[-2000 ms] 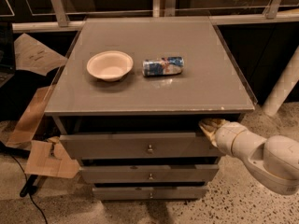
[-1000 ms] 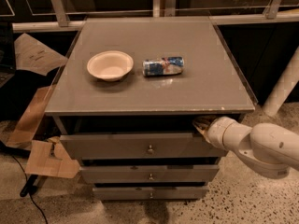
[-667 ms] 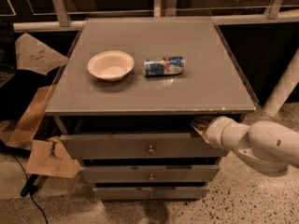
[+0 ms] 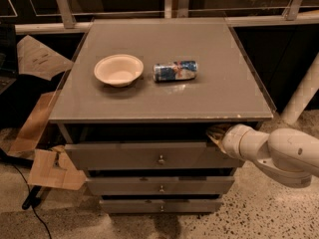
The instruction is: Open top drawer
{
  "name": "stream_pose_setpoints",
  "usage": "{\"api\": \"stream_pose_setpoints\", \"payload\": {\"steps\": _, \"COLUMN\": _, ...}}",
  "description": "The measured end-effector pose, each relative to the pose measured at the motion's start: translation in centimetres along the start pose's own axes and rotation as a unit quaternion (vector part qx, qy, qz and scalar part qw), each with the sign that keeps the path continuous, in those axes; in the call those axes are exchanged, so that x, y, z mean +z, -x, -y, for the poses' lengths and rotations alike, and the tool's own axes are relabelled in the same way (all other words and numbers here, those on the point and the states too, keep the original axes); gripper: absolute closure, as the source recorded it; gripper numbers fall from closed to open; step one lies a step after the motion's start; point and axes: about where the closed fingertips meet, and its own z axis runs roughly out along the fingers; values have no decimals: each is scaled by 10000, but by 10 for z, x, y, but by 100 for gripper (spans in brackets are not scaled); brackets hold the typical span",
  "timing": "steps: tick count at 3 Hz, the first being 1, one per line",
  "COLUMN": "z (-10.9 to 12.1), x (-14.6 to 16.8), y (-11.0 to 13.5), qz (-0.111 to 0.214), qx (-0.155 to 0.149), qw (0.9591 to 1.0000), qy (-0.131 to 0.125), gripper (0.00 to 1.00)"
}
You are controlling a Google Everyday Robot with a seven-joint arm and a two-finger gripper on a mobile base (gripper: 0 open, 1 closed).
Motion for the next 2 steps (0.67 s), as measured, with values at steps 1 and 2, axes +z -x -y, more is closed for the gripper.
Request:
{"api": "stream_pose_setpoints", "payload": {"steps": 1, "z": 1, "x": -4, "y": -8, "qz": -94, "qx": 11, "qw": 9999, "qy": 46, "gripper": 100}}
{"api": "stream_pose_setpoints", "payload": {"steps": 2, "z": 2, "x": -5, "y": -6, "qz": -94, "qx": 11, "qw": 9999, "qy": 46, "gripper": 100}}
